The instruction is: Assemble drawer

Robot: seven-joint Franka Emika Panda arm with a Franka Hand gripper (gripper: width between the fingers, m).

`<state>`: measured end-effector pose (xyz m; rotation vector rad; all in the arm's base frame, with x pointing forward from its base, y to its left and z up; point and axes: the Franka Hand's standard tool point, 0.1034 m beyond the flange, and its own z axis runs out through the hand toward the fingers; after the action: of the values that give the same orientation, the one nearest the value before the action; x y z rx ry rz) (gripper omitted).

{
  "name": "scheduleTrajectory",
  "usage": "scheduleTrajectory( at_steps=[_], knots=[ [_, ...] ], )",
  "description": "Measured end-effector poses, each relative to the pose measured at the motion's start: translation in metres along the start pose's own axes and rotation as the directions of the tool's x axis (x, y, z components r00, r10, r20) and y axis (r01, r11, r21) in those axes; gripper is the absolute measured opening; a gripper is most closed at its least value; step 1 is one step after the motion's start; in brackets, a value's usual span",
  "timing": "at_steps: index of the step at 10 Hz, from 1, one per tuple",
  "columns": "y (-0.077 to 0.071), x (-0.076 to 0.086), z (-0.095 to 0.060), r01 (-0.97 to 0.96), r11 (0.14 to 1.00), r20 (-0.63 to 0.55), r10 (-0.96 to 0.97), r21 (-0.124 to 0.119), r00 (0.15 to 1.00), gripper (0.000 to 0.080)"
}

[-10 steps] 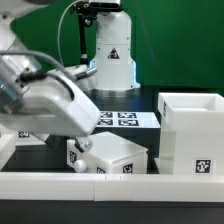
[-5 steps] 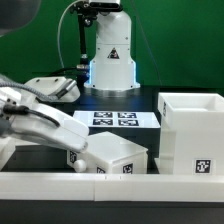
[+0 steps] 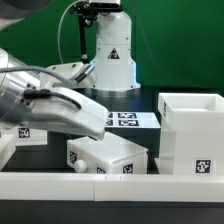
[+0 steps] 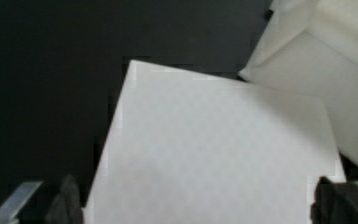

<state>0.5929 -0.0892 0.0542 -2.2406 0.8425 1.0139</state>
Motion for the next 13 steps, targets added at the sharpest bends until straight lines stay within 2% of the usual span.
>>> scheduleTrajectory(
  at_steps=[1,2,3,4,5,10,12,13],
  knots=[
    [0.000,0.001,0.001,-0.015,1.000,0.001,0.015,-0.001,1.000,0.0649],
    [0.001,0.006,0.003,-0.050,0.999,0.008,0.050,-0.013,0.999,0.0649],
    [0.001,0.010,0.001,-0.047,0.998,-0.006,0.047,-0.041,0.999,0.0649],
    [-0.006,0.007,-0.003,-0.034,0.997,-0.045,0.031,-0.069,0.999,0.0649],
    [-0.011,0.003,-0.003,-0.015,0.997,-0.068,0.010,-0.071,0.998,0.0649],
    [-0.008,0.002,-0.001,-0.037,0.997,-0.072,0.032,-0.065,0.997,0.0649],
    [-0.019,0.015,-0.008,-0.115,0.991,-0.126,0.107,-0.061,0.986,0.0649],
    [-0.022,0.018,-0.010,-0.119,0.992,-0.163,0.110,-0.049,0.981,0.0649]
  ],
)
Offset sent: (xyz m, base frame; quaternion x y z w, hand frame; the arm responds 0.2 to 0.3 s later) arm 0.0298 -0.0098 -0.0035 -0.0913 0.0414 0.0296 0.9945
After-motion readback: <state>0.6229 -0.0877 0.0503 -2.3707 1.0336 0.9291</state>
